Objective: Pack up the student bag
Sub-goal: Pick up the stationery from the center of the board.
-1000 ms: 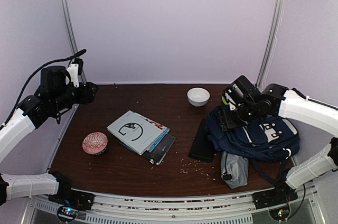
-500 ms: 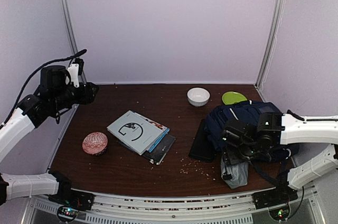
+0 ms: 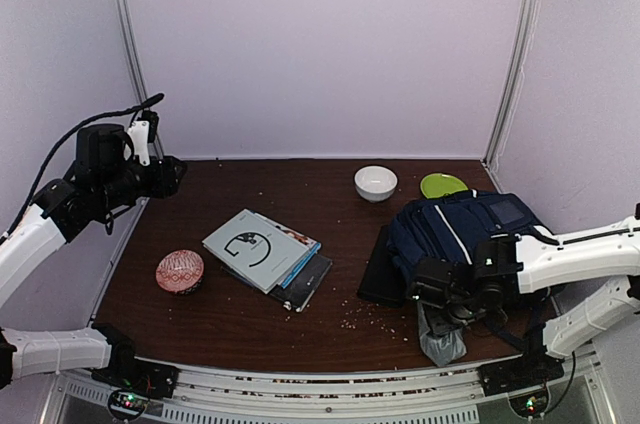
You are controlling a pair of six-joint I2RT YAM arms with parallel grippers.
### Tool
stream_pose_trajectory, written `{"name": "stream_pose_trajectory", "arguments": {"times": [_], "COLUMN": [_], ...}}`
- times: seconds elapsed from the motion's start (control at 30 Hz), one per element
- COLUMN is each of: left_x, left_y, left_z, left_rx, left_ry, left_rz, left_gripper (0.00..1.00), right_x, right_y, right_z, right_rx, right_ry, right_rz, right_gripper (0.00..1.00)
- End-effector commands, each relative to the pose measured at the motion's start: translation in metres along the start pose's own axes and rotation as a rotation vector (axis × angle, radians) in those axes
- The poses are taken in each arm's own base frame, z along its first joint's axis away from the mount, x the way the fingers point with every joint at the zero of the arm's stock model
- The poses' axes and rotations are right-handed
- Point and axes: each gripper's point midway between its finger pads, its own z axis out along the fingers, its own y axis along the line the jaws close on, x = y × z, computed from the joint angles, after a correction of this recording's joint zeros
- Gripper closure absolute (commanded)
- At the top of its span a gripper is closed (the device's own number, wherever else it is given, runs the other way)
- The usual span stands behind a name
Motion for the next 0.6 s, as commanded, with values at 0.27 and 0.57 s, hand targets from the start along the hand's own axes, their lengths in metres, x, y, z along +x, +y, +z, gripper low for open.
{"name": "stream_pose_trajectory", "arguments": {"times": [0.27,0.57], "left_x": [-0.018,-0.018], "left_y": [-0.001,0.002], "left_z": [-0.004,-0.005], "left_rx": [0.005,-0.010], "left_ry": [-0.047,-0.050], "left_rz": [-0.016,-0.014], "left_gripper": [0.04,0.04], "right_x": [-0.062,-0.198], "right_y": [0.041,0.086], "right_z": [-0.157,-0.202], "right_rx": [-0.271,-0.379], "right_ry": [-0.181,-0.551], "right_rz": [-0.119,0.006], "right_gripper": [1.00,1.00]}}
